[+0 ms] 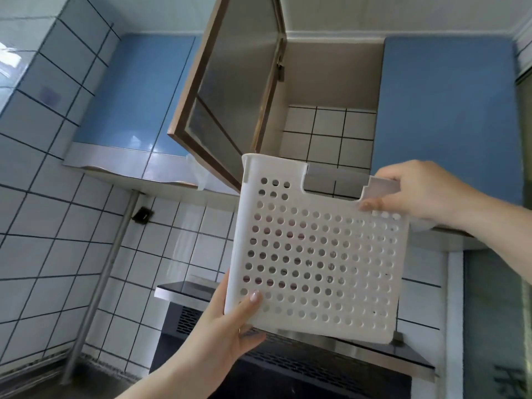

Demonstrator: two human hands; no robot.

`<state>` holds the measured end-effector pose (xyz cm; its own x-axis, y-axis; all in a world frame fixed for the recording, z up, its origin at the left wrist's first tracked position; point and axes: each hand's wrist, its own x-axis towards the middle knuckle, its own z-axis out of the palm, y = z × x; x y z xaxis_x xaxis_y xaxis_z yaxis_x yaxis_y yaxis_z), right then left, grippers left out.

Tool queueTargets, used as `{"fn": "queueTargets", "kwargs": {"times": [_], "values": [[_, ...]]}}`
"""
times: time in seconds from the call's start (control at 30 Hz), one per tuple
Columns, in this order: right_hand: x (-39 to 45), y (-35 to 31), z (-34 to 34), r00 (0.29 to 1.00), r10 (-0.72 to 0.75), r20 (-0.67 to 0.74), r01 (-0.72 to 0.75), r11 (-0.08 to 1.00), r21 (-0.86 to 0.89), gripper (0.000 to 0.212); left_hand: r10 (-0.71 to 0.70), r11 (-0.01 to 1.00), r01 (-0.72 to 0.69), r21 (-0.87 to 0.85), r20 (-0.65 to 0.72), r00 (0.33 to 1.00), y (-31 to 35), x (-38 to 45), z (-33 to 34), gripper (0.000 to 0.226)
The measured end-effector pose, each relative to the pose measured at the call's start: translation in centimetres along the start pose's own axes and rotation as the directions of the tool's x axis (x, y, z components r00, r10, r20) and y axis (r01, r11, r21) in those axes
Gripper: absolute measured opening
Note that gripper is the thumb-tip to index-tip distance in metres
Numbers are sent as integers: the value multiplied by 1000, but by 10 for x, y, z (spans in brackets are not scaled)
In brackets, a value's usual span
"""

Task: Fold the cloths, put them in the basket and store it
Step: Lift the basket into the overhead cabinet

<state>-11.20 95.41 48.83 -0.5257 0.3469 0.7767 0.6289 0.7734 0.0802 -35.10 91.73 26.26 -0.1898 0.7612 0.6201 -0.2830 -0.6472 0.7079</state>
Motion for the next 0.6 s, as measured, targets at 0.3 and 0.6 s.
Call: {"fn": "queueTargets", "kwargs": {"times": [0.3, 0.6], "values": [[5, -2, -71, 991, -97, -92, 100, 995, 27, 38, 176, 975, -173, 142, -9, 984, 55, 18, 44, 99], [67, 17, -85, 955, -156, -254, 156, 988, -17, 41, 217, 969, -219, 119, 30, 976, 86, 104, 46, 63]]}}
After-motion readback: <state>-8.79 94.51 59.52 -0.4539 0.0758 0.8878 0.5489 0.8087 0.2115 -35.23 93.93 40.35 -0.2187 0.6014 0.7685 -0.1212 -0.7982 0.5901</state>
